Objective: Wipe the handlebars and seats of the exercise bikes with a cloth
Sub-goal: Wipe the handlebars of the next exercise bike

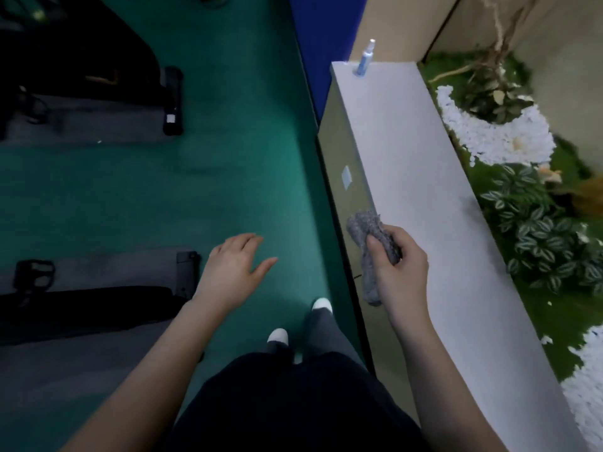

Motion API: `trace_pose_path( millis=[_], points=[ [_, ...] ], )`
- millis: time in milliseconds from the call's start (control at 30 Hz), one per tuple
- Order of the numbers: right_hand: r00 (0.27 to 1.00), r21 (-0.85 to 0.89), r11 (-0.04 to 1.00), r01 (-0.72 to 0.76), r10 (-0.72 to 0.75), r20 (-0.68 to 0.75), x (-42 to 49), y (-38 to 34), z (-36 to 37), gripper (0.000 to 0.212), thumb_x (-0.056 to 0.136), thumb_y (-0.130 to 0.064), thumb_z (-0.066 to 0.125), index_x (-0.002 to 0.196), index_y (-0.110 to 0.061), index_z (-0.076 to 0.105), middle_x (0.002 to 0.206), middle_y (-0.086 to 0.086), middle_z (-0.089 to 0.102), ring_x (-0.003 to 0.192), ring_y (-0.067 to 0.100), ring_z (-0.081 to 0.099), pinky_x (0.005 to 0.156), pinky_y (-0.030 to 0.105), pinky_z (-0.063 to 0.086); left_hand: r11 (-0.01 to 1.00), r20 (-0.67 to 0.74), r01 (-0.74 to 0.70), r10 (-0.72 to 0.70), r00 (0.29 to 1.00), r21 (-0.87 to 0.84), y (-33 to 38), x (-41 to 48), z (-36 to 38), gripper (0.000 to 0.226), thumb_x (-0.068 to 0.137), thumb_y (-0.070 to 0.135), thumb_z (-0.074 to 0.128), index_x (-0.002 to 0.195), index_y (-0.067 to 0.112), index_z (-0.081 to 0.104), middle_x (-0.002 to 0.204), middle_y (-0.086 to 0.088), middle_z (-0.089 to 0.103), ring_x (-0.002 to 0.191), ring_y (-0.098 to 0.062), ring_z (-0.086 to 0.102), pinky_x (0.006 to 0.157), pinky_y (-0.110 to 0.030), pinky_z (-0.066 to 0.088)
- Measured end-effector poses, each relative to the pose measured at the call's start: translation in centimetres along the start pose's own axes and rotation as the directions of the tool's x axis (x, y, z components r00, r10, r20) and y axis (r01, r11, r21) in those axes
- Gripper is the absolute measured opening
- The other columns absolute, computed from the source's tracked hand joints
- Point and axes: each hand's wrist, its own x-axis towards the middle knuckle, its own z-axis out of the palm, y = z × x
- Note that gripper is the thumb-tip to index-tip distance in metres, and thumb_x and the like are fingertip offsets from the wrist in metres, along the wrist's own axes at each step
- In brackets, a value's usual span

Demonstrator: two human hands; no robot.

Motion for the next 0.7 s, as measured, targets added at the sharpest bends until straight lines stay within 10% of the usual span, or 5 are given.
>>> trace_pose_path(
  millis=[700],
  points=[
    [0.933, 0.062, 0.991, 0.117, -0.131, 0.334, 35.0, -5.8, 10.0, 0.014, 0.09, -0.008, 0.059, 0.102, -0.005, 0.066, 0.089, 0.001, 0.064, 0.081, 0.013, 0.057, 0.08, 0.032, 0.047, 0.905, -0.189, 0.406, -0.425, 0.885, -0.128, 1.3, 22.6, -6.8, 0.056, 0.094, 0.05, 0.047, 0.138, 0.017, 0.046, 0.145, 0.0, 0.044, 0.134, -0.02, 0.038, 0.109, -0.036, 0.027]
  ],
)
